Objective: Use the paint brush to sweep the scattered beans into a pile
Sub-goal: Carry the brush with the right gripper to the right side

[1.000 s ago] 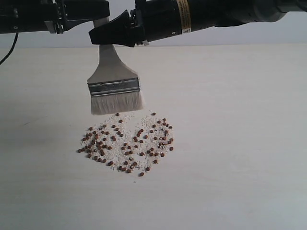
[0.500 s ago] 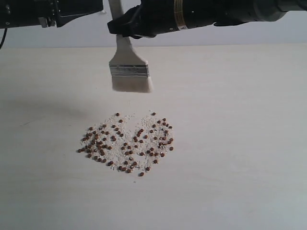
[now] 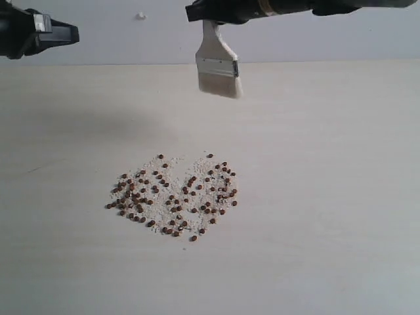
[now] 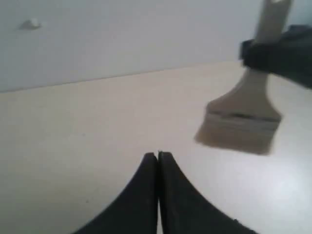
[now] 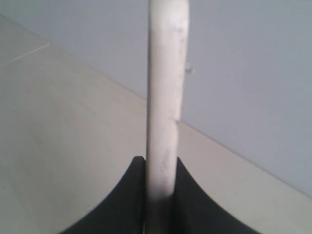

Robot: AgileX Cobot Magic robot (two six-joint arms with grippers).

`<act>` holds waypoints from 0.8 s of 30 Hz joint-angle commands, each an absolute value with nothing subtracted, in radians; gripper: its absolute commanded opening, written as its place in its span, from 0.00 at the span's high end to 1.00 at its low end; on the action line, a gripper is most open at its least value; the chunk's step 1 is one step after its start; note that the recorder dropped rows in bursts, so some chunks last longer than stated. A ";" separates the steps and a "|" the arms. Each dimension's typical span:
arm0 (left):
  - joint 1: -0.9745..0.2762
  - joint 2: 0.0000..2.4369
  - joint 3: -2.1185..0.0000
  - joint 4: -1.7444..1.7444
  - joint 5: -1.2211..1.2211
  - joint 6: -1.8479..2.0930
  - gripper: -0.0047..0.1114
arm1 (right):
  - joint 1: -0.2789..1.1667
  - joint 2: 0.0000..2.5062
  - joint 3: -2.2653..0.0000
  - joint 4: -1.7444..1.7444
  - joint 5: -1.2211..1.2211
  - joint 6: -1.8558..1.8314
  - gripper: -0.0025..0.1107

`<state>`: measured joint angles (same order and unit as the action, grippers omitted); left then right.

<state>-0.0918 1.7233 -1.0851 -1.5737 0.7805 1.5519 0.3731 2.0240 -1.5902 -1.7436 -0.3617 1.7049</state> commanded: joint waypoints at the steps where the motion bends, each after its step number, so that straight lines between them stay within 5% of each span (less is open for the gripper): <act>1: -0.090 1.619 -0.970 -1.604 0.559 1.558 0.96 | 0.370 1.912 -1.546 -1.744 -0.251 1.721 0.98; 7: -0.090 1.412 -0.792 -1.741 0.370 1.694 0.96 | 0.370 1.783 -1.428 -1.744 -0.057 1.721 0.98; 24: -0.090 0.627 -0.337 -1.744 0.371 1.793 0.96 | 0.372 1.429 -1.026 -1.744 0.048 1.721 0.98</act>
<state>-0.0918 0.7255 -0.3896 -1.7328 0.3648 1.7619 0.3731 1.4864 -1.0581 -1.7453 0.0424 1.7200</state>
